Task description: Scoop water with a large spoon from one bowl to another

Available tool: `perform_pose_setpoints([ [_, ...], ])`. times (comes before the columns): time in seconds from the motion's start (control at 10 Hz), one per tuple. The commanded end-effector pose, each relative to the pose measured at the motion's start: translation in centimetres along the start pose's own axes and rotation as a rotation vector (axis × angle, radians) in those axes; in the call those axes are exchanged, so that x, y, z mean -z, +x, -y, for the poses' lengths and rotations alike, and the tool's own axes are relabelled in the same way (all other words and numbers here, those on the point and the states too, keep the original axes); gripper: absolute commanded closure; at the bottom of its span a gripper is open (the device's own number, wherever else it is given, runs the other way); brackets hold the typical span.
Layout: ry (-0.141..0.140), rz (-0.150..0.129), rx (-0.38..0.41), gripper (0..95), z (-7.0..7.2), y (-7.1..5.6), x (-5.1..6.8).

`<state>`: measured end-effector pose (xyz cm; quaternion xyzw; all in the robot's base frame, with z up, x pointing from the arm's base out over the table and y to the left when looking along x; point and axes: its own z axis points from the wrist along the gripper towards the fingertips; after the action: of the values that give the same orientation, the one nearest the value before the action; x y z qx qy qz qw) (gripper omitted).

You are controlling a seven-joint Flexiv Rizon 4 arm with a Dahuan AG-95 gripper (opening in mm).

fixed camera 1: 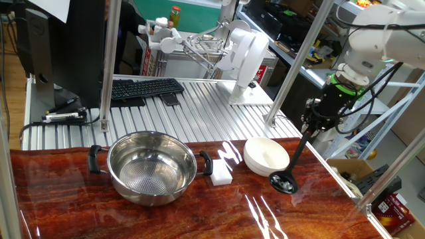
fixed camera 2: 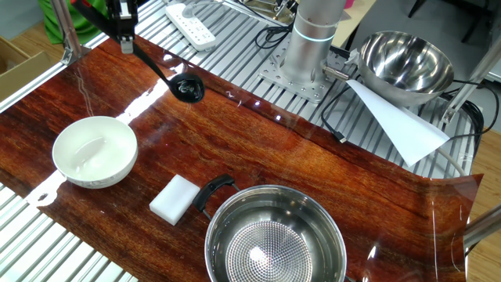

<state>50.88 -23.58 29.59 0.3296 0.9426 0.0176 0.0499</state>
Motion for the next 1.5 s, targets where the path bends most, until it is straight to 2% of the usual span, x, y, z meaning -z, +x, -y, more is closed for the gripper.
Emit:
perform_pose_setpoints([
  [0.1,-0.013,-0.005,0.008,95.0,-0.01,-0.07,-0.09],
  [0.7,-0.016,0.013,0.065,95.0,-0.01,-0.07,-0.09],
  [1.2,-0.042,0.036,0.111,95.0,-0.01,-0.07,-0.09],
  [1.5,-0.051,0.033,0.128,95.0,-0.01,-0.07,-0.09],
])
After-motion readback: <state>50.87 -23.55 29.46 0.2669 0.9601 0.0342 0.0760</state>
